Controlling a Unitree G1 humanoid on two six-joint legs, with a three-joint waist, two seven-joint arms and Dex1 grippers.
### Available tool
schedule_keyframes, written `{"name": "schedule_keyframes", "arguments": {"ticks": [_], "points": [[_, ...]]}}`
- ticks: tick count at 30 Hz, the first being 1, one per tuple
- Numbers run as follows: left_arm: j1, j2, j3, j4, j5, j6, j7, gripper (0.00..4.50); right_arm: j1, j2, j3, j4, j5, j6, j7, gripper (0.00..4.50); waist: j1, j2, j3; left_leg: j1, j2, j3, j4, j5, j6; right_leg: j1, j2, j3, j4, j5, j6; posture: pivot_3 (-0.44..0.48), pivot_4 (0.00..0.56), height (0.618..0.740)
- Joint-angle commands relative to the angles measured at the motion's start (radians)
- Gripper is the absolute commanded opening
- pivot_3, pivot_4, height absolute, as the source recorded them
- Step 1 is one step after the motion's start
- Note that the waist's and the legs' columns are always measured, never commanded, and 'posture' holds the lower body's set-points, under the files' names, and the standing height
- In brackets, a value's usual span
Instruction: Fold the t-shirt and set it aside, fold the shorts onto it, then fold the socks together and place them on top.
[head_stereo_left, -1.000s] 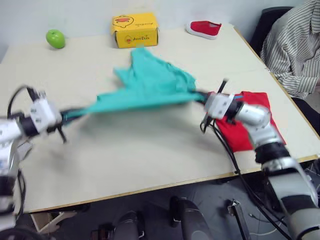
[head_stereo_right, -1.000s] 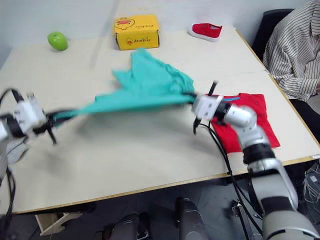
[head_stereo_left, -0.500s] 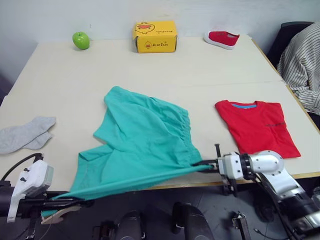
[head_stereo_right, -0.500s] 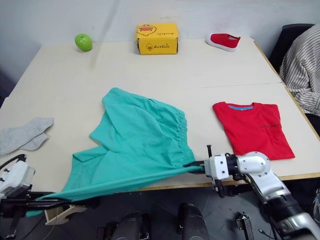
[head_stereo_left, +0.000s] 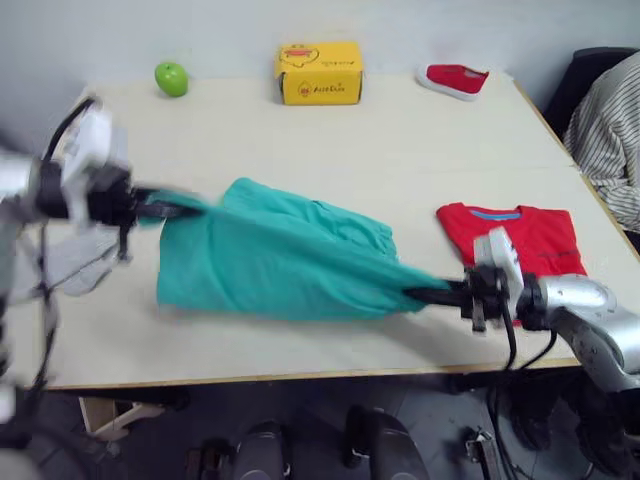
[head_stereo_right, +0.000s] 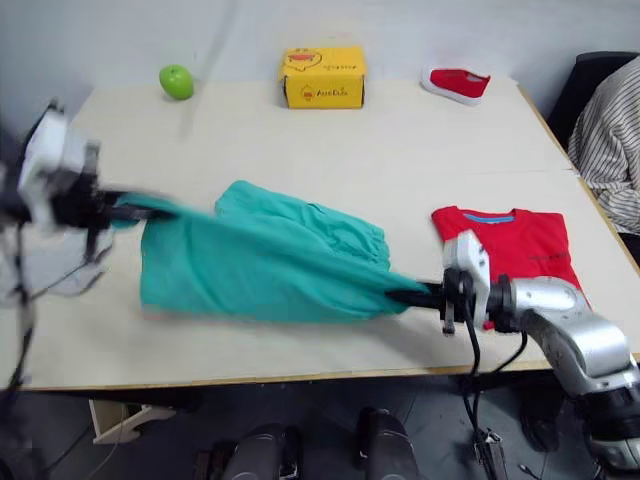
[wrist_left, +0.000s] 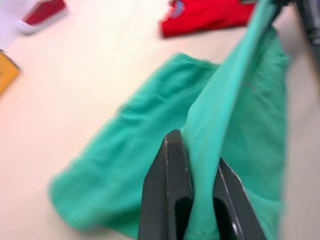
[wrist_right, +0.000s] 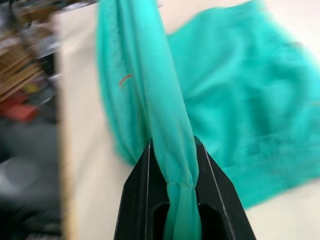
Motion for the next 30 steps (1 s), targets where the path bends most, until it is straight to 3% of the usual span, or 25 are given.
{"name": "schedule_keyframes", "arguments": {"ticks": [1,5,10,12,15,17,20,23,26,30], "points": [[-0.195,-0.06,-0.135,0.401,0.249,-0.3,-0.016,0.01,-0.101,0.04,0.011,0.085,-0.12,0.011,-0.076,0.0,-0.011,-0.001,-0.001,0.0,0.0,0.0,0.0,0.0,0.0,0.0,0.0,0.0,-0.002,0.0,0.0,0.0,0.15,0.74],[-0.341,-0.184,-0.142,0.756,0.339,-0.465,0.112,0.01,-0.196,0.117,0.05,0.191,-0.223,0.023,-0.127,0.0,-0.02,-0.002,-0.001,-0.001,0.0,0.001,-0.001,-0.001,0.001,-0.001,0.0,0.0,-0.003,0.001,0.001,0.0,0.15,0.74],[-0.329,-0.256,-0.107,0.908,0.378,-0.577,0.189,0.01,-0.245,0.224,0.034,0.326,-0.302,-0.052,-0.164,0.0,-0.031,-0.003,0.0,-0.002,0.0,0.001,-0.003,-0.001,0.001,-0.002,-0.001,0.0,-0.003,0.0,0.002,0.0,0.15,0.74],[-0.305,-0.273,-0.08,0.931,0.377,-0.638,0.239,0.0,-0.255,0.25,0.018,0.379,-0.331,-0.104,-0.173,0.6,-0.038,-0.003,0.0,-0.002,0.0,0.001,-0.003,-0.001,0.002,-0.002,-0.001,0.0,-0.003,0.0,0.002,0.0,0.15,0.74],[-0.281,-0.286,-0.019,0.948,0.358,-0.66,0.337,0.6,-0.249,0.273,-0.02,0.395,-0.355,-0.177,-0.187,1.46,-0.039,-0.003,0.0,-0.002,-0.001,0.001,-0.002,0.0,0.002,-0.002,-0.002,0.0,-0.002,0.0,0.002,0.0,0.15,0.74],[-0.267,-0.278,0.009,0.948,0.361,-0.683,0.4,1.25,-0.235,0.278,-0.054,0.377,-0.354,-0.215,-0.195,2.19,-0.039,-0.003,0.0,-0.002,-0.001,0.0,-0.002,0.0,0.002,-0.002,-0.003,0.0,-0.002,0.001,0.002,0.0,0.15,0.74],[-0.247,-0.257,0.075,0.938,0.33,-0.698,0.406,2.21,-0.209,0.264,-0.109,0.348,-0.362,-0.292,-0.192,3.24,-0.039,-0.003,0.0,-0.002,-0.001,0.0,-0.002,0.0,0.002,-0.002,-0.003,0.0,-0.002,0.001,0.002,0.0,0.15,0.74],[-0.224,-0.228,0.153,0.899,0.265,-0.713,0.309,3.22,-0.181,0.241,-0.166,0.298,-0.337,-0.313,-0.171,4.32,-0.041,-0.003,0.0,-0.002,-0.001,0.0,-0.003,0.0,0.002,-0.002,-0.003,0.0,-0.002,0.001,0.002,0.0,0.15,0.74],[-0.183,-0.191,0.211,0.844,0.219,-0.736,0.254,4.17,-0.146,0.226,-0.187,0.232,-0.331,-0.39,-0.105,4.5,-0.042,-0.003,0.0,-0.002,-0.001,0.001,-0.003,0.0,0.002,-0.002,-0.002,0.0,-0.002,0.001,0.003,0.0,0.15,0.74],[-0.064,-0.149,0.268,0.695,0.151,-0.707,0.162,4.17,-0.053,0.216,-0.135,0.063,-0.307,-0.329,-0.053,4.5,-0.042,-0.003,0.0,0.0,-0.001,0.0,-0.003,0.0,0.002,-0.001,-0.002,0.0,-0.001,0.0,0.003,0.0,0.15,0.74]]}}
